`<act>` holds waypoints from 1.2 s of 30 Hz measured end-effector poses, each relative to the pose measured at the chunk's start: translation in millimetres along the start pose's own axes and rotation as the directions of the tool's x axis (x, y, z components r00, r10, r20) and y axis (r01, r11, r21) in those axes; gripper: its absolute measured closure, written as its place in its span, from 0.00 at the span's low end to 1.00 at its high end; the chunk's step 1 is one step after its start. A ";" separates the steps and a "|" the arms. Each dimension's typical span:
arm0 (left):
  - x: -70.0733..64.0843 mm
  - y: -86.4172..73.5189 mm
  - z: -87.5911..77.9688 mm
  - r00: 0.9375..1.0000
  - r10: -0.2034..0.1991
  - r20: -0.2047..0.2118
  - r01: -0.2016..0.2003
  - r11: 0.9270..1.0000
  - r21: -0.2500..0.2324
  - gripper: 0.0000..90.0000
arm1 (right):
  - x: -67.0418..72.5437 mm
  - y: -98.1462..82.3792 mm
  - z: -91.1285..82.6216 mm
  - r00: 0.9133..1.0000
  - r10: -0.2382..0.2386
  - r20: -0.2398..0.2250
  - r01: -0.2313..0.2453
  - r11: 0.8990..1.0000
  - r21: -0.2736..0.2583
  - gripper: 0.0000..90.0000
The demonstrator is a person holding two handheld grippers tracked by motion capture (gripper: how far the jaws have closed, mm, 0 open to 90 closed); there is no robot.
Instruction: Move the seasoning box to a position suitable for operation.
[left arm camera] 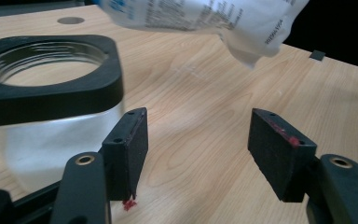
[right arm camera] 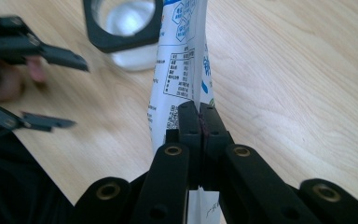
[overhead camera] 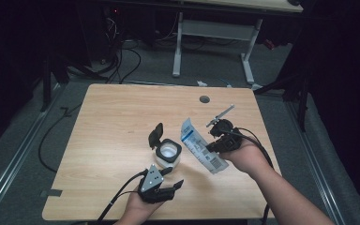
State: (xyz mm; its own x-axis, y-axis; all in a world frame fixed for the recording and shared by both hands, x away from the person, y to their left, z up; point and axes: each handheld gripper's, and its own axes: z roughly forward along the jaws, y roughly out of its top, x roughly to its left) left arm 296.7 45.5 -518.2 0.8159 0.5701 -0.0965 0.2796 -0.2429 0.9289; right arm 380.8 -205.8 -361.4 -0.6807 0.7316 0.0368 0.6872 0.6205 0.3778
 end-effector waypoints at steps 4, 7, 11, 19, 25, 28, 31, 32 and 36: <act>5.2 -2.7 -7.2 1.000 -0.004 -0.016 0.004 1.000 -0.012 0.43 | -8.6 -8.0 7.1 1.000 0.015 0.017 -0.016 1.000 0.021 1.00; 9.8 -4.8 -13.3 0.999 0.010 -0.032 -0.010 1.000 -0.011 0.42 | -14.4 -13.3 12.0 0.999 0.023 0.027 -0.024 0.999 0.040 1.00; 22.0 -9.6 -19.1 0.998 0.000 -0.064 -0.001 1.000 -0.009 0.42 | -21.7 -20.4 17.4 0.999 0.038 0.034 -0.039 0.998 0.051 1.00; 52.4 -12.9 -35.8 0.991 -0.049 -0.121 0.049 0.999 0.002 0.42 | -34.2 -35.2 23.3 0.996 0.082 0.047 -0.085 0.995 0.060 1.00; 70.3 -15.7 -50.0 0.983 -0.069 -0.169 0.072 0.997 0.011 0.41 | -37.5 -44.2 24.6 0.995 0.089 0.055 -0.092 0.994 0.062 1.00; 78.3 -17.8 -57.2 0.978 -0.069 -0.196 0.075 0.997 0.028 0.40 | -39.8 -48.0 26.4 0.995 0.090 0.048 -0.092 0.994 0.058 1.00; 82.7 -20.3 -63.5 0.975 -0.050 -0.219 0.062 0.997 0.050 0.40 | -41.7 -51.3 28.3 0.994 0.101 0.046 -0.103 0.993 0.055 1.00; 84.0 -21.3 -65.4 0.973 -0.047 -0.226 0.061 0.997 0.056 0.39 | -42.4 -52.3 29.2 0.994 0.104 0.045 -0.106 0.993 0.051 1.00; 90.2 -26.2 -73.7 0.969 -0.043 -0.243 0.064 0.995 0.079 0.40 | -44.0 -55.0 31.0 0.993 0.107 0.046 -0.109 0.993 0.051 1.00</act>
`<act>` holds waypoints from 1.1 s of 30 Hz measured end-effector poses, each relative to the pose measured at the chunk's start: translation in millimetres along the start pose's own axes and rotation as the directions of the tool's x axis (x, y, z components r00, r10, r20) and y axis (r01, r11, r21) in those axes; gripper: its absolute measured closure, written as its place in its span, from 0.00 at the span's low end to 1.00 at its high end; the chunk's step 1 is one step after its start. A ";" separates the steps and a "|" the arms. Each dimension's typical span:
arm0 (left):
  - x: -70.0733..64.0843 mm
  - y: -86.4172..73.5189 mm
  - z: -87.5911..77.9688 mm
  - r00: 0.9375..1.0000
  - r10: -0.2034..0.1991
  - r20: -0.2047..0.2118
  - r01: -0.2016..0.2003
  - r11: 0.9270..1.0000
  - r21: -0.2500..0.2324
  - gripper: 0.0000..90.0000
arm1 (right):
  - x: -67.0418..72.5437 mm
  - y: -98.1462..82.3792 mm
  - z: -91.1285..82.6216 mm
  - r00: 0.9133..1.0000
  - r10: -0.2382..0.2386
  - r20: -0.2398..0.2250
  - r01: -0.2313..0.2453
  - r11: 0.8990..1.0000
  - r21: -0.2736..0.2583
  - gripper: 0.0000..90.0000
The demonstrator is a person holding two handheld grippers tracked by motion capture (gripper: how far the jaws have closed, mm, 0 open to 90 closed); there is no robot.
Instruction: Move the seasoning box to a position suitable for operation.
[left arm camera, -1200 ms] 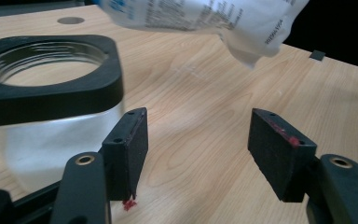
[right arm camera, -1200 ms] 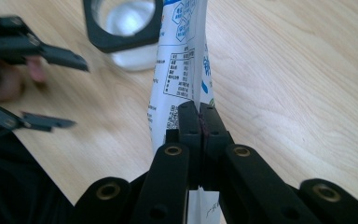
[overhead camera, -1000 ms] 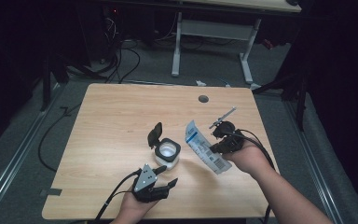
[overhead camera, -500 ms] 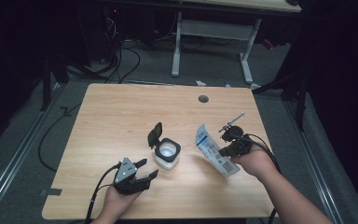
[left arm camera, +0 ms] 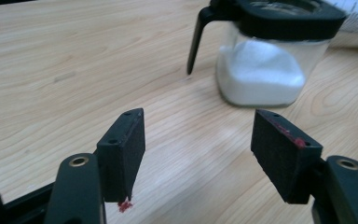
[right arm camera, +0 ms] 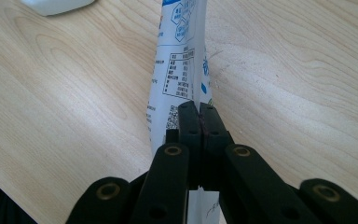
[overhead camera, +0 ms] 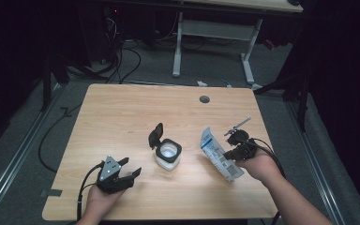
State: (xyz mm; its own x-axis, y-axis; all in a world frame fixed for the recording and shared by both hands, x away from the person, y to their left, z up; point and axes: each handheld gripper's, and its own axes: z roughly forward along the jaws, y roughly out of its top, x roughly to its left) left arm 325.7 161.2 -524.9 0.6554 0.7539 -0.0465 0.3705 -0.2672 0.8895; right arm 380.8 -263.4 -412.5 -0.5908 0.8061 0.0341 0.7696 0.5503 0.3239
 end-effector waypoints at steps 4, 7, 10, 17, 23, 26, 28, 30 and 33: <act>7.9 -2.7 -8.3 1.000 -0.013 -0.017 0.013 1.000 -0.003 0.40 | -0.9 -1.6 -0.6 1.000 0.010 0.001 -0.010 1.000 -0.022 1.00; 12.7 -4.2 -13.2 0.999 -0.041 -0.022 0.041 0.999 -0.012 0.40 | -0.1 -2.9 -0.5 1.000 0.012 -0.004 -0.013 0.999 -0.044 1.00; 16.8 -4.8 -16.2 0.998 -0.065 -0.023 0.065 0.998 -0.027 0.40 | -0.4 -4.8 -0.7 1.000 0.028 0.000 -0.028 0.997 -0.075 1.00; 21.3 -3.7 -18.9 0.997 -0.054 -0.051 0.051 0.998 -0.048 0.38 | -2.7 -15.4 -2.5 0.998 0.057 0.010 -0.054 0.980 -0.192 1.00; 24.7 -2.3 -16.9 0.998 -0.035 -0.048 0.033 0.999 -0.033 0.38 | 0.8 -29.9 -1.3 0.995 0.095 -0.001 -0.091 0.948 -0.305 1.00; 25.6 -2.3 -15.8 0.998 -0.034 -0.043 0.033 0.999 -0.030 0.38 | 2.0 -37.7 1.3 0.994 0.106 -0.013 -0.103 0.927 -0.361 1.00; 26.2 -2.0 -16.4 0.999 -0.035 -0.042 0.034 0.999 -0.028 0.38 | 2.9 -42.6 2.9 0.993 0.115 -0.013 -0.111 0.912 -0.396 1.00; 26.5 -2.0 -17.3 0.998 -0.040 -0.042 0.038 0.999 -0.037 0.38 | 3.6 -47.1 3.9 0.992 0.125 -0.019 -0.121 0.896 -0.427 1.00; 27.5 -1.3 -19.3 0.998 -0.040 -0.044 0.038 0.998 -0.044 0.38 | 3.4 -52.2 5.9 0.991 0.130 -0.019 -0.124 0.873 -0.471 1.00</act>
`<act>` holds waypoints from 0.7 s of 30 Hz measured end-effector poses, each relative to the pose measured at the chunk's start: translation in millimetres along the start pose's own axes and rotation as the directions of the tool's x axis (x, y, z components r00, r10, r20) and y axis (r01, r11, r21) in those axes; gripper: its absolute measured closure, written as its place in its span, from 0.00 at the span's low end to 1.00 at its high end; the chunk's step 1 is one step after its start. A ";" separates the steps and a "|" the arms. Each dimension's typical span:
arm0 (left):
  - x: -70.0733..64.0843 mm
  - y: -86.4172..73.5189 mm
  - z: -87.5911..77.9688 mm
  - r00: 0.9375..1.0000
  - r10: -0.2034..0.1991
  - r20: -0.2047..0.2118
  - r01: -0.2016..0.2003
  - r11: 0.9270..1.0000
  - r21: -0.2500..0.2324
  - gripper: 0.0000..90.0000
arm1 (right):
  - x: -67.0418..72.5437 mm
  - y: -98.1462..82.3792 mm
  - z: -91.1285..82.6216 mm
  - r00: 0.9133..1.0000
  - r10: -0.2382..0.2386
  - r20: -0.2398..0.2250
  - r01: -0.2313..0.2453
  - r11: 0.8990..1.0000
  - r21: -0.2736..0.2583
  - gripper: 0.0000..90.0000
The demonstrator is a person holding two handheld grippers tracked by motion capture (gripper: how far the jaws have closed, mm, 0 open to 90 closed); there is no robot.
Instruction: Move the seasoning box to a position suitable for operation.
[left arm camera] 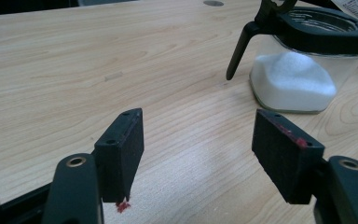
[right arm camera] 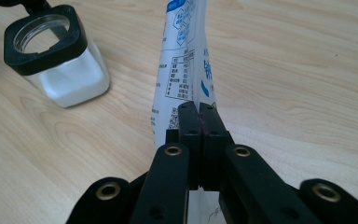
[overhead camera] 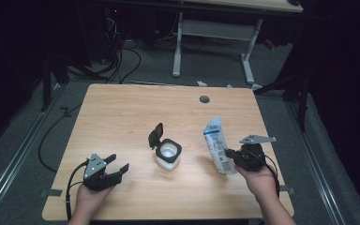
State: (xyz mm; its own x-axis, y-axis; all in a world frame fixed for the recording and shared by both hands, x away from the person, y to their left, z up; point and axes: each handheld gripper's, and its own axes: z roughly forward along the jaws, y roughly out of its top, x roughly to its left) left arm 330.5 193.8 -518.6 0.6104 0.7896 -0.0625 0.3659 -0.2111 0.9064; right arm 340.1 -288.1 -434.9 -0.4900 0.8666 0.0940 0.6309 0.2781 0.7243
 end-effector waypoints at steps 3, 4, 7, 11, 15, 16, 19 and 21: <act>1.5 -0.1 -1.1 1.000 -0.003 -0.004 0.003 1.000 -0.007 0.39 | 2.1 -3.8 0.7 1.000 -0.003 0.009 0.003 0.999 -0.042 1.00; 2.1 -0.3 -1.1 1.000 -0.004 -0.004 0.004 1.000 -0.008 0.39 | 2.9 -5.0 0.9 1.000 -0.010 0.016 0.011 0.998 -0.059 1.00; 3.2 -1.1 -1.2 1.000 -0.005 -0.005 0.005 1.000 -0.007 0.39 | 5.2 -9.1 2.4 1.000 0.000 0.019 0.002 0.995 -0.101 1.00; 4.5 -1.6 -2.7 1.000 -0.004 -0.001 0.004 1.000 -0.010 0.39 | 6.0 -15.0 6.3 1.000 0.016 0.010 -0.014 0.987 -0.159 1.00; 5.3 -1.7 -5.0 1.000 0.001 0.004 -0.001 1.000 -0.020 0.39 | 9.9 -19.2 8.3 1.000 0.007 0.021 -0.002 0.975 -0.224 1.00; 5.4 -2.0 -5.4 1.000 0.000 0.005 0.000 1.000 -0.022 0.39 | 10.5 -20.3 8.8 1.000 0.008 0.022 -0.003 0.971 -0.237 1.00; 6.0 -2.9 -6.0 1.000 0.005 0.000 -0.005 1.000 -0.019 0.39 | 11.4 -23.8 11.6 1.000 0.011 0.028 -0.003 0.958 -0.286 1.00; 6.9 -3.0 -6.5 1.000 0.001 -0.002 -0.001 1.000 -0.024 0.39 | 10.4 -26.0 14.5 1.000 0.015 0.025 -0.006 0.948 -0.317 1.00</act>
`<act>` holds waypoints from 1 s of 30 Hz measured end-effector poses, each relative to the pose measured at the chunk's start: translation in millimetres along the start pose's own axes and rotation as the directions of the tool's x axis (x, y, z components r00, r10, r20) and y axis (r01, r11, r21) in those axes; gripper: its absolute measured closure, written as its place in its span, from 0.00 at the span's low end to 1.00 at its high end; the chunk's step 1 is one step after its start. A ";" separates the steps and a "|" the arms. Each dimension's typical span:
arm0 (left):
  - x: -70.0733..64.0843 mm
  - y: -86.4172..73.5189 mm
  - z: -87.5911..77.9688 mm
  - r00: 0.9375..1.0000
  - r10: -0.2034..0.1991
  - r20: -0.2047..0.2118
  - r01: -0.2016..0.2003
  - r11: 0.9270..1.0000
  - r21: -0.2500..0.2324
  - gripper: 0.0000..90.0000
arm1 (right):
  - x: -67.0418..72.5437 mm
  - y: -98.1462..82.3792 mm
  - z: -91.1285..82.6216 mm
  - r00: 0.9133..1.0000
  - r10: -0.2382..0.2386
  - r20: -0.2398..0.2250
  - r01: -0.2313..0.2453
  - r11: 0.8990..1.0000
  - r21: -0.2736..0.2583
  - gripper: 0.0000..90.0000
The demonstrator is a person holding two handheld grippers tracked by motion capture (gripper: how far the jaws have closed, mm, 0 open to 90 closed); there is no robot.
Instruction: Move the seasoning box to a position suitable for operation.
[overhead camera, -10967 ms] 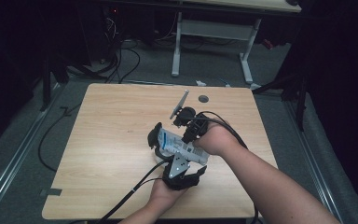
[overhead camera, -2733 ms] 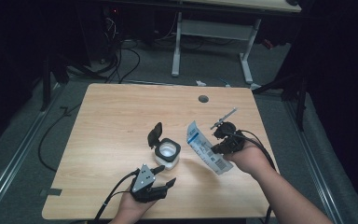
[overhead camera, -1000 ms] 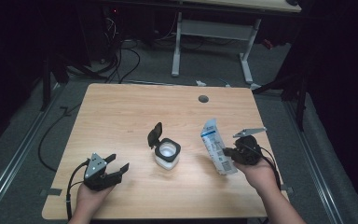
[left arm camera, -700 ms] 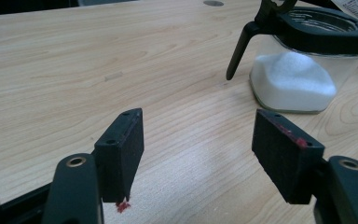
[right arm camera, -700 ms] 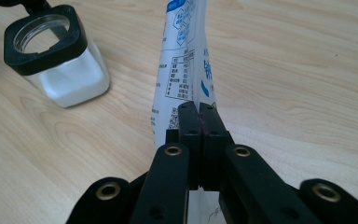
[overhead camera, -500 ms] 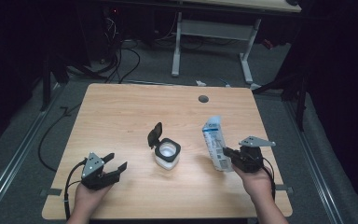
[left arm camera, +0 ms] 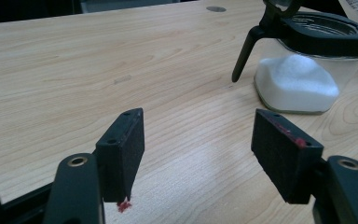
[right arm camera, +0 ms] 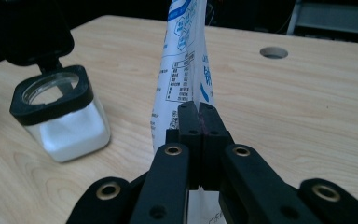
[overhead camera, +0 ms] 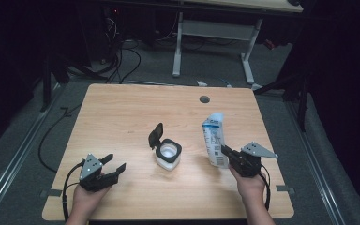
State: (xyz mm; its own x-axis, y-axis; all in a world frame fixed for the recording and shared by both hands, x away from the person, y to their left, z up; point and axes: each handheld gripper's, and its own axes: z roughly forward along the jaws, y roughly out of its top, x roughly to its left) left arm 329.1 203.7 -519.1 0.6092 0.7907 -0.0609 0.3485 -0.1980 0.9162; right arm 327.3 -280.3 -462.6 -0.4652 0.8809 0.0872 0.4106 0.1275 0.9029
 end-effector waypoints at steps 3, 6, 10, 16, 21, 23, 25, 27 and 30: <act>1.7 -0.2 -0.7 1.000 -0.007 -0.006 0.007 1.000 -0.004 0.39 | -2.2 -3.7 4.6 1.000 0.008 0.000 -0.008 0.999 -0.036 1.00; 3.1 -0.4 -0.3 1.000 -0.010 -0.009 0.010 1.000 0.001 0.39 | -6.1 -6.5 10.4 1.000 0.022 0.006 -0.022 0.998 -0.061 1.00; 4.1 0.0 0.9 1.000 -0.009 -0.009 0.009 1.000 0.008 0.39 | -14.5 -7.0 16.2 0.999 0.032 0.022 -0.030 0.995 -0.097 1.00; 5.0 -0.3 0.6 1.000 -0.011 -0.011 0.011 1.000 0.014 0.39 | -28.2 -7.7 23.9 0.998 0.040 0.054 -0.033 0.993 -0.117 1.00; 6.3 -0.9 0.1 1.000 -0.015 -0.013 0.015 1.000 0.014 0.39 | -32.6 -11.2 26.9 0.997 0.034 0.069 -0.026 0.993 -0.117 1.00; 6.5 -0.7 0.1 1.000 -0.017 -0.012 0.017 1.000 0.013 0.39 | -33.0 -13.1 26.7 0.997 0.025 0.074 -0.016 0.993 -0.114 1.00; 6.4 -0.6 0.2 1.000 -0.017 -0.011 0.017 1.000 0.011 0.39 | -33.8 -15.8 25.3 0.997 0.019 0.077 -0.010 0.993 -0.115 1.00; 6.3 -0.6 0.2 1.000 -0.016 -0.011 0.016 1.000 0.012 0.39 | -34.8 -18.5 23.4 0.997 0.024 0.075 -0.015 0.993 -0.116 1.00; 6.1 -0.5 -0.2 1.000 -0.015 -0.011 0.015 1.000 0.009 0.39 | -36.9 -21.6 20.7 0.997 0.034 0.069 -0.025 0.993 -0.117 1.00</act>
State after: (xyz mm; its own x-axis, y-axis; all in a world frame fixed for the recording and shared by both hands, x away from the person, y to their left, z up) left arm 332.5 208.7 -519.8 0.5965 0.7996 -0.0703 0.3638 -0.1913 0.9116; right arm 351.8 -306.1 -494.1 -0.3959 0.9141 0.0881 0.3278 0.0510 0.9434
